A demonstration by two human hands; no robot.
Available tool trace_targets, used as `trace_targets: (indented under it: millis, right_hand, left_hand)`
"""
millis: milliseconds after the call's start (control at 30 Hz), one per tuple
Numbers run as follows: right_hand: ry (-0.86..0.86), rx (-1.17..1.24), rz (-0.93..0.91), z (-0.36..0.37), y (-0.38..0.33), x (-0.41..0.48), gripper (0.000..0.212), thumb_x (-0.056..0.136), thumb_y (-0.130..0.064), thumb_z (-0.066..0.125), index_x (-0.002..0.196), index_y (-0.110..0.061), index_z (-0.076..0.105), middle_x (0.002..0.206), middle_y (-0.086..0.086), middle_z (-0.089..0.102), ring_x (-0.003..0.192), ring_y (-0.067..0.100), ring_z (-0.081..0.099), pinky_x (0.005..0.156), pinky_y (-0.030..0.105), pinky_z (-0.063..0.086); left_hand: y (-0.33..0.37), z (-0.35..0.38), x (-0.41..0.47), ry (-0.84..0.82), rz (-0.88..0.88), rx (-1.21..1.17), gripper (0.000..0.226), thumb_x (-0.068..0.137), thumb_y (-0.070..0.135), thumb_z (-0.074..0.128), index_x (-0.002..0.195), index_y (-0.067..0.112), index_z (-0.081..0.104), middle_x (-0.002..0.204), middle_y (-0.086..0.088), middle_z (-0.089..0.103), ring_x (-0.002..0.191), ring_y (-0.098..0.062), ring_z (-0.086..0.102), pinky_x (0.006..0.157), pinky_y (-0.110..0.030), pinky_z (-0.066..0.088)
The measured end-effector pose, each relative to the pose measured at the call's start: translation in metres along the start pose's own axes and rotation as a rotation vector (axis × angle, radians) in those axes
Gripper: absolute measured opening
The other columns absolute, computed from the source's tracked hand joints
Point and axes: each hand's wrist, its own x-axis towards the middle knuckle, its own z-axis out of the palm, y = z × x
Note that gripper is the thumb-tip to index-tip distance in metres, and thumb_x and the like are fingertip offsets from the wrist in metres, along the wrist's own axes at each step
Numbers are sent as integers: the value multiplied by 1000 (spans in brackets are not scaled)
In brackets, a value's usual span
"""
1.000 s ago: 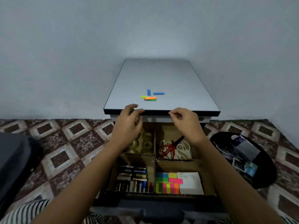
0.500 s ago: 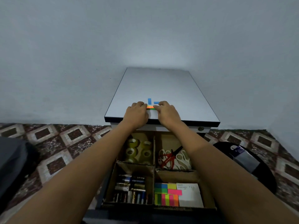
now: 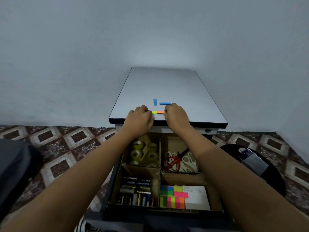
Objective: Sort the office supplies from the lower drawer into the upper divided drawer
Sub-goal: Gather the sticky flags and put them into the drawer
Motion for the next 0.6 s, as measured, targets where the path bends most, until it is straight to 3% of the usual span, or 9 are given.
trace_targets:
  millis: [300,500,600]
  right_hand:
    - [-5,-58,4,-4,7,-4,19,94,-5,47,110,-2,57,110,16,54,92,26,54,69,25,35]
    - [61,45,74,-1,7,-5,22,97,-10,45,110,-3,61,105,13,57,88,22,55,69,24,37]
    - [62,108,107,-3,8,-5,27,99,-15,41,108,-4,64,103,12,57,83,18,51,67,24,36]
  left_hand:
    - [1,-4,-15,10,40,59,34,98,24,42,126,10,53,125,-10,52,112,-27,50,91,-39,39]
    - [0,-4,-22,167,43,-3,13,77,7,71,90,7,70,86,-10,66,74,-30,64,66,-39,46]
    - [1,-2,-24,200,17,-44,12,80,11,65,90,8,70,87,-9,67,76,-30,63,67,-40,45]
